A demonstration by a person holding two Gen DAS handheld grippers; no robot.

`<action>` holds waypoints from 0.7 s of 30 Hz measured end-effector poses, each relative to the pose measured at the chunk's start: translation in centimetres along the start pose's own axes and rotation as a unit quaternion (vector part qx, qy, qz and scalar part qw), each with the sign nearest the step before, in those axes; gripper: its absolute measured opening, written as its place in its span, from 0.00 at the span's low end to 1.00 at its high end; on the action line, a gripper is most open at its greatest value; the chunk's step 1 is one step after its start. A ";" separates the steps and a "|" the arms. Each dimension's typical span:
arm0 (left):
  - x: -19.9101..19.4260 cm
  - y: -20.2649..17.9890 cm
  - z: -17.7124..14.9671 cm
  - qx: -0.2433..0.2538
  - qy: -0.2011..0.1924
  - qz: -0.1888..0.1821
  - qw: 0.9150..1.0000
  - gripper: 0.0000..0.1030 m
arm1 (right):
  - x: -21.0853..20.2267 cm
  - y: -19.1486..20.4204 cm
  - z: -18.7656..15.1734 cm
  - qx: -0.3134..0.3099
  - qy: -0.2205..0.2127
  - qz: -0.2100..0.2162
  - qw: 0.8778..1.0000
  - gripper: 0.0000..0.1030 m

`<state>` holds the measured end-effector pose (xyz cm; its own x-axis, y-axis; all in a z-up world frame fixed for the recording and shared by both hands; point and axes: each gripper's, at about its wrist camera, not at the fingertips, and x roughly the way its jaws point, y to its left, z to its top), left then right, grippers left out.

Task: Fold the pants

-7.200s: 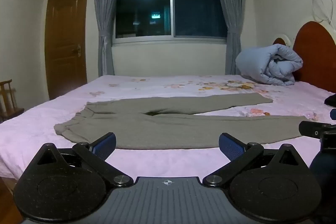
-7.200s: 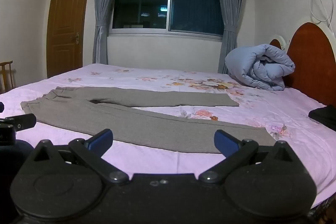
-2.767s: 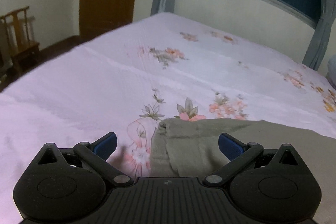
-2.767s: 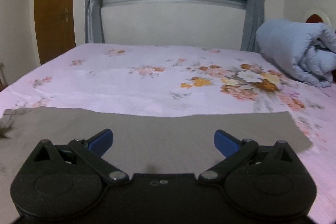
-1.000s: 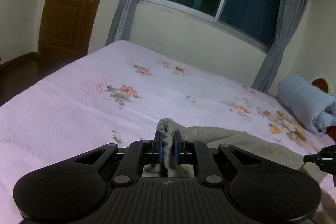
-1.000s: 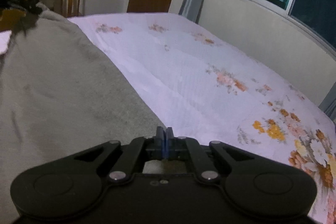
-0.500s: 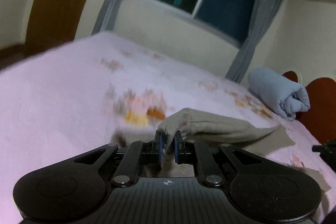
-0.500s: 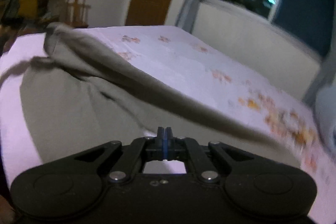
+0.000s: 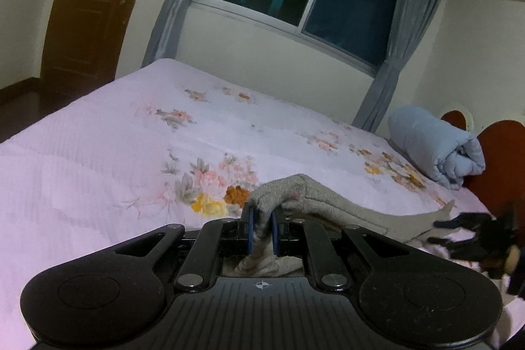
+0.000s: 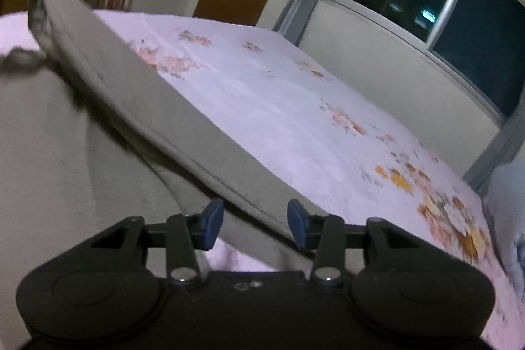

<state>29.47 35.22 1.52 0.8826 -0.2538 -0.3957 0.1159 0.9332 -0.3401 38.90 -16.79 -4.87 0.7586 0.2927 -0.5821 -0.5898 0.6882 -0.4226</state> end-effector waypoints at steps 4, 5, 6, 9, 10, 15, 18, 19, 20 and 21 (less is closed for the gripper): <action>0.3 -0.4 1.6 0.009 0.004 -0.003 1.000 0.10 | 2.3 0.3 -0.6 -0.041 0.014 -0.009 0.999 0.33; 0.3 -0.4 1.8 0.009 0.005 -0.005 1.000 0.10 | 2.7 0.4 -0.7 -0.052 0.016 -0.018 0.998 0.32; 0.4 -0.3 2.1 0.008 0.006 -0.006 1.000 0.10 | 3.3 0.3 -0.7 -0.063 0.020 -0.025 0.998 0.30; 1.0 0.0 2.5 0.011 0.013 -0.006 1.000 0.10 | 4.2 -1.2 -0.6 -0.030 0.047 -0.005 0.998 0.00; 1.1 0.1 2.6 0.010 0.013 -0.004 1.000 0.10 | 4.0 -1.7 -0.5 -0.012 0.046 0.005 0.999 0.00; 0.5 1.2 3.1 0.004 -0.008 -0.009 1.000 0.10 | -3.6 -2.4 1.0 -0.014 -0.003 -0.012 1.000 0.00; 0.0 2.3 2.2 -0.005 0.001 -0.018 1.000 0.10 | -9.6 -0.6 1.1 -0.040 0.000 0.005 0.999 0.00; 0.1 2.6 1.6 -0.004 0.010 -0.015 1.000 0.11 | -11.4 0.5 0.9 -0.041 0.007 0.017 0.999 0.00; 0.1 2.9 0.8 0.003 0.024 -0.008 1.000 0.11 | -12.8 1.8 0.4 -0.044 0.021 0.038 0.998 0.00; 0.2 3.2 -0.1 0.009 0.046 0.000 0.999 0.12 | -13.8 3.4 -0.3 -0.051 0.034 0.054 0.997 0.00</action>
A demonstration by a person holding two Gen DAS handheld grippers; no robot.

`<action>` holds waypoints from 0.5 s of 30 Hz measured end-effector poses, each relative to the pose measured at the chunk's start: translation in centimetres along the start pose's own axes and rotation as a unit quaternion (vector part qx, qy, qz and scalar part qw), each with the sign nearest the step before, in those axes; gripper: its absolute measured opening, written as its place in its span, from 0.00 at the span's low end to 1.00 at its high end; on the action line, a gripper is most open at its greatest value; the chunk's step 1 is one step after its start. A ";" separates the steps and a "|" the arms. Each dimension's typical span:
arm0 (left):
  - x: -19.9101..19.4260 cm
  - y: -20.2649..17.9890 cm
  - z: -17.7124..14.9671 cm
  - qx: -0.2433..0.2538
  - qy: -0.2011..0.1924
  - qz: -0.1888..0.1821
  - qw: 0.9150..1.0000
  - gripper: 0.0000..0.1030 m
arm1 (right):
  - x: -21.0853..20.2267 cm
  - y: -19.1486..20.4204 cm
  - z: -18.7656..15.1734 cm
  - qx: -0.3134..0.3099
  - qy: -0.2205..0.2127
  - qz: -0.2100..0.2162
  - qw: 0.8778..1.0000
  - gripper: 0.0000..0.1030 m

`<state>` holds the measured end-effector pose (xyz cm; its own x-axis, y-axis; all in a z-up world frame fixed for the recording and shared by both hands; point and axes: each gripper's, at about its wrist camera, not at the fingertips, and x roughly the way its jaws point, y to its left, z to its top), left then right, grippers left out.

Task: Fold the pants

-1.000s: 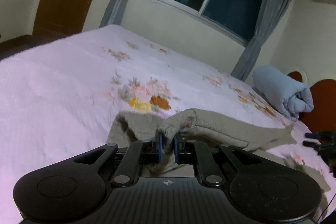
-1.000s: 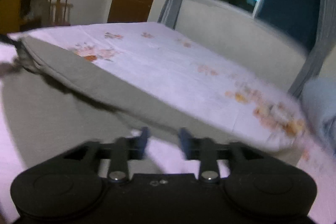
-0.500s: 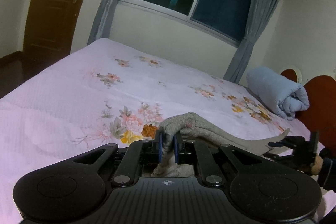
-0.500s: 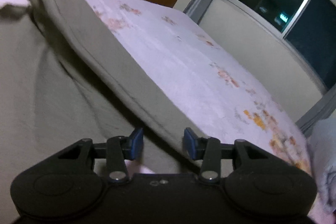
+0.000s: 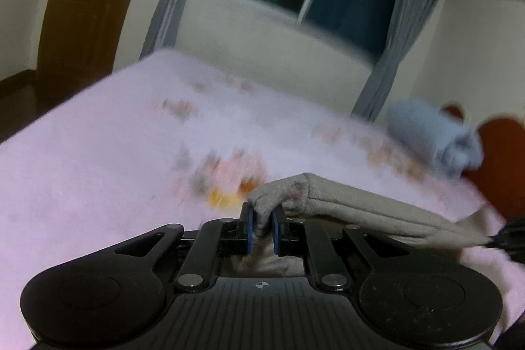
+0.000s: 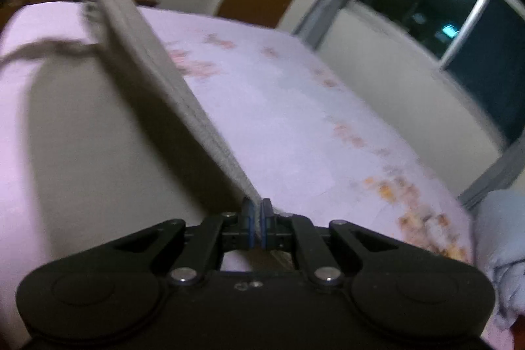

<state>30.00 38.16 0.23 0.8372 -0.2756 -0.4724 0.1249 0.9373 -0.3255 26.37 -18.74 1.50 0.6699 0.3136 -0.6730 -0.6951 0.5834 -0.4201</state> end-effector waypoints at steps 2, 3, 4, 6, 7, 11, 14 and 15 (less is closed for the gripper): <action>0.3 0.7 -1.9 -0.010 0.026 0.019 0.999 0.12 | 0.1 3.7 -1.8 -0.002 0.040 0.036 0.999 0.00; 0.3 1.1 -2.8 -0.021 0.035 0.042 0.998 0.13 | 1.2 5.4 -2.9 -0.004 0.071 0.050 0.996 0.00; 0.1 1.5 -3.7 -0.039 0.043 0.064 0.996 0.20 | 2.6 7.3 -4.1 -0.018 0.096 0.043 0.994 0.00; -1.1 2.2 -5.1 -0.077 0.039 0.089 0.992 0.52 | 3.7 9.7 -5.8 -0.029 0.100 0.008 0.995 0.02; -1.9 2.0 -5.6 -0.085 0.031 0.099 0.991 0.63 | 3.2 10.1 -5.8 -0.015 0.089 -0.010 0.996 0.07; -4.6 0.6 -7.5 -0.127 0.008 0.096 0.987 0.63 | 0.5 9.3 -6.0 0.082 0.044 -0.042 0.995 0.09; -4.6 -0.9 -8.9 -0.147 0.017 0.085 0.985 0.62 | -0.7 7.8 -6.8 0.152 0.027 -0.070 0.986 0.11; -4.4 -1.3 -9.6 -0.156 0.021 0.071 0.985 0.57 | -1.2 6.8 -7.3 0.183 0.019 -0.072 0.980 0.12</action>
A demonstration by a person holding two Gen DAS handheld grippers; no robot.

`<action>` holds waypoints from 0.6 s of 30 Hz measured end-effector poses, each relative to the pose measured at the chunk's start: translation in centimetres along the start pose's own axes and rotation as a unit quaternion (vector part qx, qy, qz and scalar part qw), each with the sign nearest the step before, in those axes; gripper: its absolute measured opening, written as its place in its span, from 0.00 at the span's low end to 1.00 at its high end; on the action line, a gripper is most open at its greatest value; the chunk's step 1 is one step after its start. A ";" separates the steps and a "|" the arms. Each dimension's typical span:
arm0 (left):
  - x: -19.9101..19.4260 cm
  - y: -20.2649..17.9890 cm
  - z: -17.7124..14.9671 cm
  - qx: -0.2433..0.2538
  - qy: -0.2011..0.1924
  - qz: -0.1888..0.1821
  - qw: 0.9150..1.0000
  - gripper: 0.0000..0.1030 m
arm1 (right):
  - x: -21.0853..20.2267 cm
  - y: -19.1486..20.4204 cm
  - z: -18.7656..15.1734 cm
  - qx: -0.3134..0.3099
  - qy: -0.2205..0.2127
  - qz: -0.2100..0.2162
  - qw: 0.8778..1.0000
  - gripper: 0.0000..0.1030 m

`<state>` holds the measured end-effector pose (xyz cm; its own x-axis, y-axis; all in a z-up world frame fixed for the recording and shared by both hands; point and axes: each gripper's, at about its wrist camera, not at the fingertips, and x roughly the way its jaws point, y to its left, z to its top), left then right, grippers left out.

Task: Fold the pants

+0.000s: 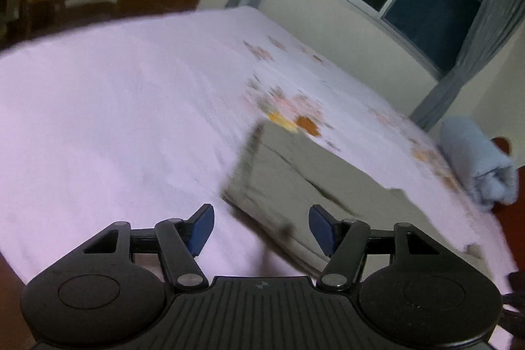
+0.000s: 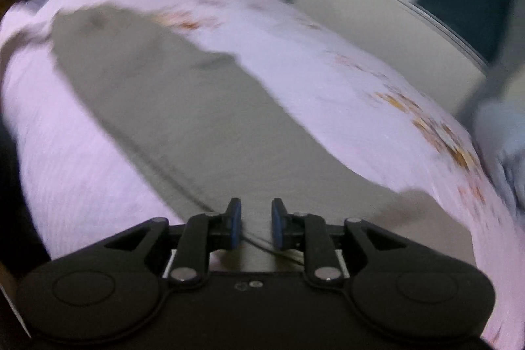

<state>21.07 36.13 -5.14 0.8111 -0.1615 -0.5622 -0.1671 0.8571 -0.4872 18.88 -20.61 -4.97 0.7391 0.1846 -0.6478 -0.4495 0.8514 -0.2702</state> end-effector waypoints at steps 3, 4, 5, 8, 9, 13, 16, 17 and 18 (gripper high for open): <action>1.6 -0.7 -1.3 -0.033 0.010 -0.028 0.999 0.46 | -0.8 -2.4 -0.8 0.108 -0.013 0.009 0.994 0.17; 2.3 -0.7 -1.4 -0.049 0.009 -0.030 0.998 0.45 | -0.7 -3.3 -0.9 0.139 -0.012 0.013 0.990 0.17; 2.8 -0.5 -1.3 -0.065 0.007 -0.033 0.997 0.45 | -0.7 -4.1 -1.4 0.169 -0.012 0.019 0.985 0.17; 4.3 -0.6 -0.9 -0.087 0.013 -0.042 0.995 0.37 | -0.6 -6.3 -2.8 0.269 -0.011 0.040 0.962 0.19; 4.7 -0.7 -0.7 -0.086 0.016 -0.038 0.995 0.25 | -0.6 -6.8 -3.3 0.297 -0.010 0.045 0.954 0.21; 4.2 -1.2 -0.1 -0.058 0.003 -0.039 0.998 0.12 | -0.4 -6.9 -5.0 0.330 -0.003 0.037 0.943 0.21; 3.6 -1.9 0.3 -0.043 -0.009 -0.046 0.998 0.09 | 0.2 -6.6 -5.5 0.357 0.004 0.052 0.933 0.21; 3.5 -2.0 0.4 -0.044 -0.012 -0.048 0.998 0.07 | 0.5 -6.7 -5.8 0.372 0.007 0.056 0.926 0.22; 3.1 -1.9 0.5 -0.048 -0.015 -0.051 0.997 0.00 | 1.0 -6.9 -6.0 0.393 0.011 0.065 0.917 0.22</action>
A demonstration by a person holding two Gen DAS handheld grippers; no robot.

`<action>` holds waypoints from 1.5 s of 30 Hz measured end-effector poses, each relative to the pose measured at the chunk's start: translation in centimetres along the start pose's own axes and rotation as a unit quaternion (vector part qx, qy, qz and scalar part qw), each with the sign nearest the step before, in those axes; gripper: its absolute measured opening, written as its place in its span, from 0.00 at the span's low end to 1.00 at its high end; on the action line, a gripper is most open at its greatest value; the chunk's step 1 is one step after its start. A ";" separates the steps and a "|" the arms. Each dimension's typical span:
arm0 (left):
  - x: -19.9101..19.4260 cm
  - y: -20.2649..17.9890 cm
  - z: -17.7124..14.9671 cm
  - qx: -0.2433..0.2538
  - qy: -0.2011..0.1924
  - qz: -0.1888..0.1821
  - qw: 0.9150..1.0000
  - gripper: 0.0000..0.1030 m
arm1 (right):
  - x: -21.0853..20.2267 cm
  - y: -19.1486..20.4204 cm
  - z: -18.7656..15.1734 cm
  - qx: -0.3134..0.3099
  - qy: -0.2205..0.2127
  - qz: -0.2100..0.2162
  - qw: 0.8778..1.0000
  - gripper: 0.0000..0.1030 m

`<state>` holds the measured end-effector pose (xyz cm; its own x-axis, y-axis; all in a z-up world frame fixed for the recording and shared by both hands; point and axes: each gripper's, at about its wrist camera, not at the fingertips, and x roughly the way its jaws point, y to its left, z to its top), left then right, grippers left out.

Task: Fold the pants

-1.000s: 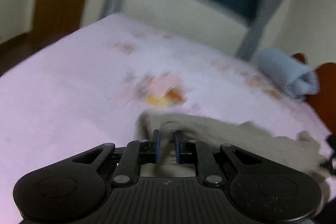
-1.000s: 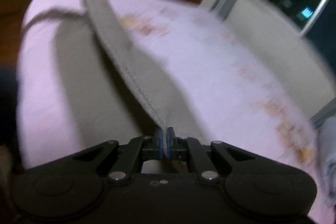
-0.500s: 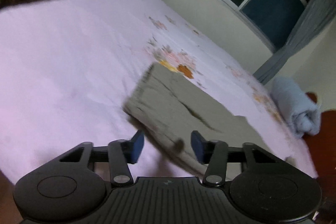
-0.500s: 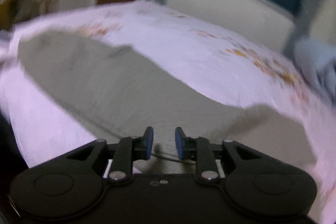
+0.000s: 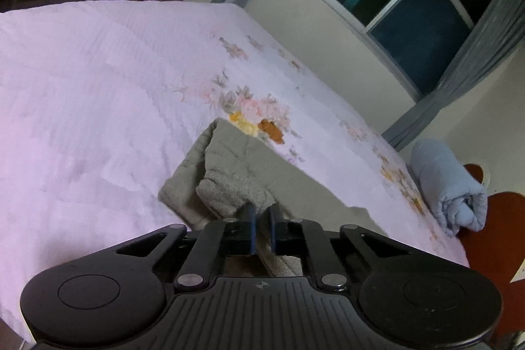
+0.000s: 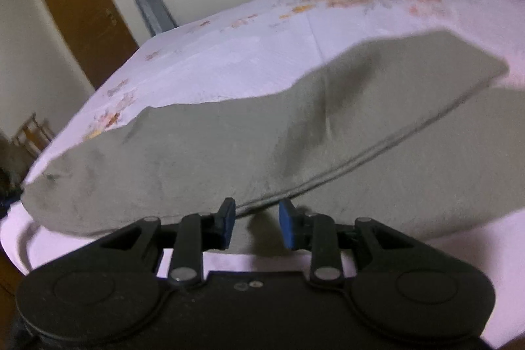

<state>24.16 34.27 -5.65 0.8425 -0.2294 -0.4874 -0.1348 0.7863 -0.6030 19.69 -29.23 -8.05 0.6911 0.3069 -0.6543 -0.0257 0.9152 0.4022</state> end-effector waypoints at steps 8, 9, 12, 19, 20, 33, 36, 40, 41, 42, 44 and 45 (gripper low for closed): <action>0.5 -0.4 0.7 -0.001 0.021 -0.011 1.000 0.00 | 2.6 -1.8 -0.1 0.163 0.019 0.087 0.983 0.22; 0.2 -0.6 0.4 0.006 0.021 -0.002 1.000 0.00 | 2.6 -1.8 -0.1 0.170 0.021 0.091 0.981 0.22; -0.5 0.4 -0.9 -0.010 0.018 0.025 0.999 0.00 | 2.3 -1.1 -0.2 0.153 0.017 0.088 0.984 0.22; 0.1 1.3 -2.7 -0.031 0.013 0.019 0.999 0.00 | 2.4 -0.8 -0.9 0.153 0.003 0.076 0.985 0.22; 0.3 1.4 -2.7 -0.041 0.011 0.014 0.999 0.00 | 2.4 -0.8 -1.0 0.156 0.000 0.075 0.985 0.22; 1.2 1.8 -3.5 -0.112 -0.004 0.000 0.994 0.01 | 2.4 -0.7 -1.0 0.174 -0.006 0.073 0.982 0.23; 1.8 1.6 -3.4 -0.113 -0.006 -0.001 0.994 0.01 | 2.5 -0.5 -0.8 0.175 -0.006 0.072 0.982 0.23; 3.1 0.9 -2.9 -0.119 -0.002 -0.010 0.993 0.00 | 2.9 -0.8 -0.8 0.194 -0.009 0.079 0.978 0.23; 3.4 0.7 -2.8 -0.122 0.000 -0.020 0.992 0.00 | 3.1 -0.9 -0.9 0.205 -0.010 0.085 0.975 0.23; 3.8 0.4 -2.8 -0.121 0.003 -0.026 0.992 0.00 | 3.2 -1.1 -0.9 0.220 -0.011 0.093 0.971 0.23; 4.5 -0.5 -2.6 -0.104 0.013 -0.029 0.994 0.00 | 3.6 -1.3 -1.0 0.236 -0.010 0.096 0.967 0.23; 4.7 -0.9 -2.6 -0.098 0.016 -0.030 0.995 0.00 | 3.8 -1.3 -0.9 0.238 -0.009 0.096 0.966 0.19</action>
<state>26.89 31.05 -9.02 0.8359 -0.2927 -0.4643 -0.1862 0.6446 -0.7415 21.68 -29.00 -11.67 0.7196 0.4507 -0.5282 0.1774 0.6161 0.7674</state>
